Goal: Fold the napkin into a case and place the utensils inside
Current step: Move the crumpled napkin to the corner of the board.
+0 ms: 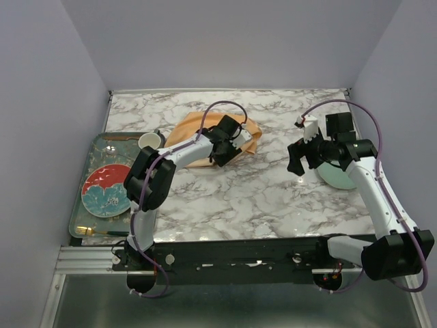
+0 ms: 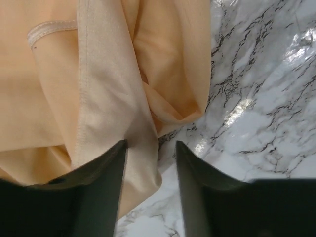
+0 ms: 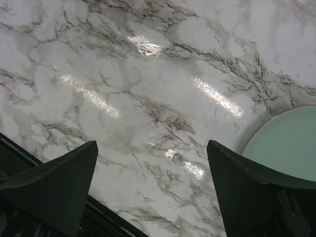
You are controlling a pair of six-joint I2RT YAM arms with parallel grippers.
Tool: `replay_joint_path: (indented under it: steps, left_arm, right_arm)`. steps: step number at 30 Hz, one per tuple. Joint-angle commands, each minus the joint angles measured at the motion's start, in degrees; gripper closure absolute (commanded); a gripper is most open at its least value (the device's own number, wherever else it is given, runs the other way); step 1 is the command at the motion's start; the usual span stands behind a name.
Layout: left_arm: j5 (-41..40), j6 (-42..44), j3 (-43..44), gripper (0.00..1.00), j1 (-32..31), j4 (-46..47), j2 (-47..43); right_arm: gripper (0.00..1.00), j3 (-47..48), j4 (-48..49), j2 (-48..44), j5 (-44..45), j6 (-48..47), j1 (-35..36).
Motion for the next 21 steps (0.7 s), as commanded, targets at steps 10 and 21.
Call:
replay_joint_path:
  steps: [10, 21]
  left_arm:
    - [22.38, -0.31, 3.80, 1.00, -7.35, -2.92, -14.62]
    - [44.00, 2.23, -6.46, 1.00, 2.38, -10.38, -29.40]
  right_arm:
    - [0.00, 3.92, -5.33, 6.22, -6.47, -0.70, -4.54]
    - [0.00, 2.51, -4.54, 7.88, -8.33, -2.10, -4.63]
